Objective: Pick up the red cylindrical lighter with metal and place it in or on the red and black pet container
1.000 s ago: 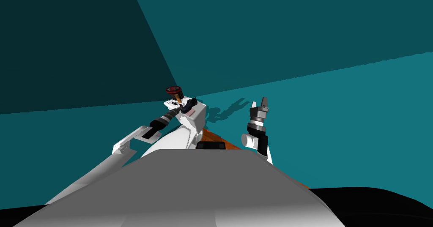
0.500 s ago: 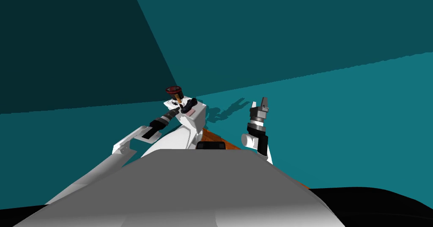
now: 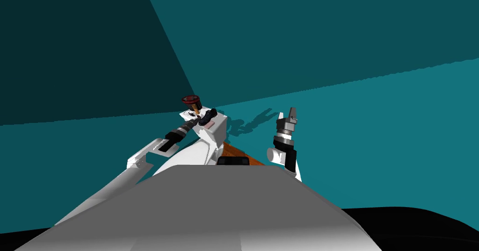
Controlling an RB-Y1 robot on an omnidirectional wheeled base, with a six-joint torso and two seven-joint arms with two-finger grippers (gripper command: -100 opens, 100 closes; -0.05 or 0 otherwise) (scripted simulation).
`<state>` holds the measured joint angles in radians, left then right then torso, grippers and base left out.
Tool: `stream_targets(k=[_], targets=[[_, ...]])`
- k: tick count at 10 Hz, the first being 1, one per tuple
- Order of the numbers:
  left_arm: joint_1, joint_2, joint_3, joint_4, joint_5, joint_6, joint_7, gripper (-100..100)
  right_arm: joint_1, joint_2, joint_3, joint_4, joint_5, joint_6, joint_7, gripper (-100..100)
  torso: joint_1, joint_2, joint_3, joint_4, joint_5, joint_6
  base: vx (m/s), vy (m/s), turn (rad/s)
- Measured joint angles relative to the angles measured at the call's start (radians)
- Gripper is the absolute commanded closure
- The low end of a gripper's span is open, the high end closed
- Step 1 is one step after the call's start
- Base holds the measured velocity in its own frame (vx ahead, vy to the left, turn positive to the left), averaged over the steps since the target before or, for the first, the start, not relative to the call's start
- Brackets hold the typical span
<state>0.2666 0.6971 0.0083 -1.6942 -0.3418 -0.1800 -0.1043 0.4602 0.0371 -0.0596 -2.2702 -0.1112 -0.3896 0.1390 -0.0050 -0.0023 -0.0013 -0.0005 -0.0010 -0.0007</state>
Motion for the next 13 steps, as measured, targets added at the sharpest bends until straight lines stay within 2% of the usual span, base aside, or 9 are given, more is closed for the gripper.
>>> stream_targets(k=[4,5,6,7,11,13], targets=[[-0.04,-0.035,0.038,0.061,-0.039,0.02,-0.061,-100,0.003,0.0,0.004,0.003,0.0,0.002,-0.001,0,-0.005,-0.003,-0.001,0.001,0.001,0.001,0.015,-0.043,0.004],[-0.041,-0.035,0.039,0.064,-0.04,0.019,-0.062,0,0.003,0.0,0.004,0.003,0.0,0.002,-0.001,0,-0.005,-0.003,-0.001,0.001,0.0,0.001,0.0,0.0,0.0],[-0.041,-0.035,0.038,0.064,-0.039,0.019,-0.062,-100,0.003,0.0,0.004,0.003,0.0,0.002,-0.001,0,-0.004,-0.003,-0.001,0.001,0.001,0.001,0.0,0.0,0.0],[-0.041,-0.035,0.038,0.064,-0.039,0.019,-0.062,100,0.003,0.0,0.004,0.003,0.0,0.002,-0.001,0,-0.004,-0.003,-0.001,0.001,0.001,0.001,0.0,0.0,0.0],[-0.041,-0.035,0.038,0.064,-0.039,0.019,-0.062,100,0.003,0.0,0.004,0.003,0.0,0.002,-0.001,0,-0.004,-0.003,-0.001,0.001,0.001,0.001,0.0,0.0,0.0],[-0.041,-0.035,0.038,0.064,-0.039,0.019,-0.062,-100,0.003,0.0,0.004,0.003,0.0,0.002,-0.001,0,-0.004,-0.003,-0.001,0.001,0.001,0.001,-0.014,0.008,-0.029]])
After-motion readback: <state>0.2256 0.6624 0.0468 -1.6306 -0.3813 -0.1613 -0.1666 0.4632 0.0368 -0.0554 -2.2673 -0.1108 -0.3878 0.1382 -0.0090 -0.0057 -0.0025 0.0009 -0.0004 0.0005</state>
